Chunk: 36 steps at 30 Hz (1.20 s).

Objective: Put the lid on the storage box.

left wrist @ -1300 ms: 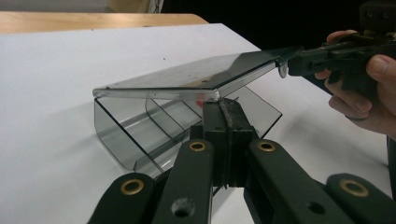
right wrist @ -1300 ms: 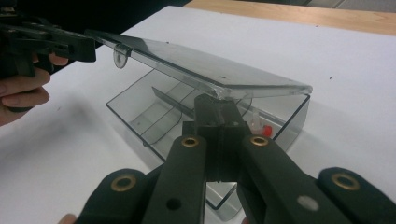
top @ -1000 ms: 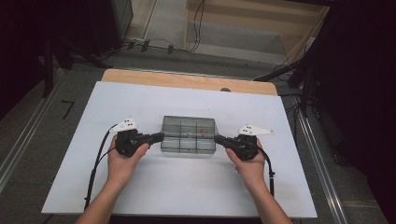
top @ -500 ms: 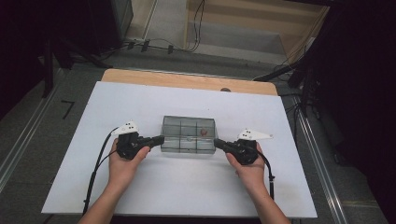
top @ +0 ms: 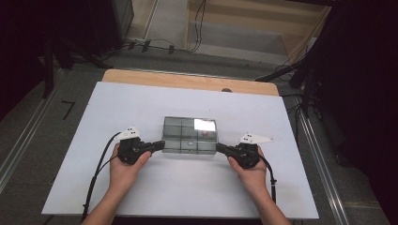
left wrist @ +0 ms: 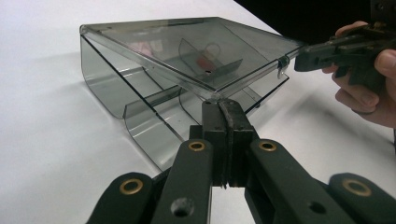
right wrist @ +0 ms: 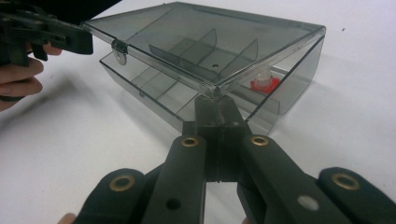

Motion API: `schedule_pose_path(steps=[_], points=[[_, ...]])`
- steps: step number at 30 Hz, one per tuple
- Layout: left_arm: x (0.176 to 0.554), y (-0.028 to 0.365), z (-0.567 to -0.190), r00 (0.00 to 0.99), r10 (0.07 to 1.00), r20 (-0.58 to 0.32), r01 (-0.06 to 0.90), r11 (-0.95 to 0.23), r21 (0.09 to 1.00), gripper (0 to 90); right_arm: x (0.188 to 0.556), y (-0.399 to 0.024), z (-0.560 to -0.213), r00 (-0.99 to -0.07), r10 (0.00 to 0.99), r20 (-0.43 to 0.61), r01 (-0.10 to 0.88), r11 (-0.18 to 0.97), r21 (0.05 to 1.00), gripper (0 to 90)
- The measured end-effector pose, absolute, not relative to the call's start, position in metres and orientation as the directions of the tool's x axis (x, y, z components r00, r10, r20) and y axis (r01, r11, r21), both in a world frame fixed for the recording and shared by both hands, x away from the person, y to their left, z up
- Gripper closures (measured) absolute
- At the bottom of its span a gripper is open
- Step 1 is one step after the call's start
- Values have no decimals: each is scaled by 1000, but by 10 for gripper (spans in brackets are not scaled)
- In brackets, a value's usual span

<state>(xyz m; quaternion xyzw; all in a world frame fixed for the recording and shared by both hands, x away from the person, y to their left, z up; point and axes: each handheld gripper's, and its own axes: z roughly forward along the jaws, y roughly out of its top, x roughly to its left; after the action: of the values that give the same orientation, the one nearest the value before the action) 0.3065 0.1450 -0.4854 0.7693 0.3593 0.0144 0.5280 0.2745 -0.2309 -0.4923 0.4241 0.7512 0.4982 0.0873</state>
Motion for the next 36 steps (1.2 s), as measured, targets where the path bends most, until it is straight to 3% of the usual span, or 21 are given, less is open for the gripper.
schedule_pose_path(steps=[36], points=[[308,147,-498,729,565,-388,590,-229,775,881,272,-233,-505,-625,721,300,590,184,787,874]])
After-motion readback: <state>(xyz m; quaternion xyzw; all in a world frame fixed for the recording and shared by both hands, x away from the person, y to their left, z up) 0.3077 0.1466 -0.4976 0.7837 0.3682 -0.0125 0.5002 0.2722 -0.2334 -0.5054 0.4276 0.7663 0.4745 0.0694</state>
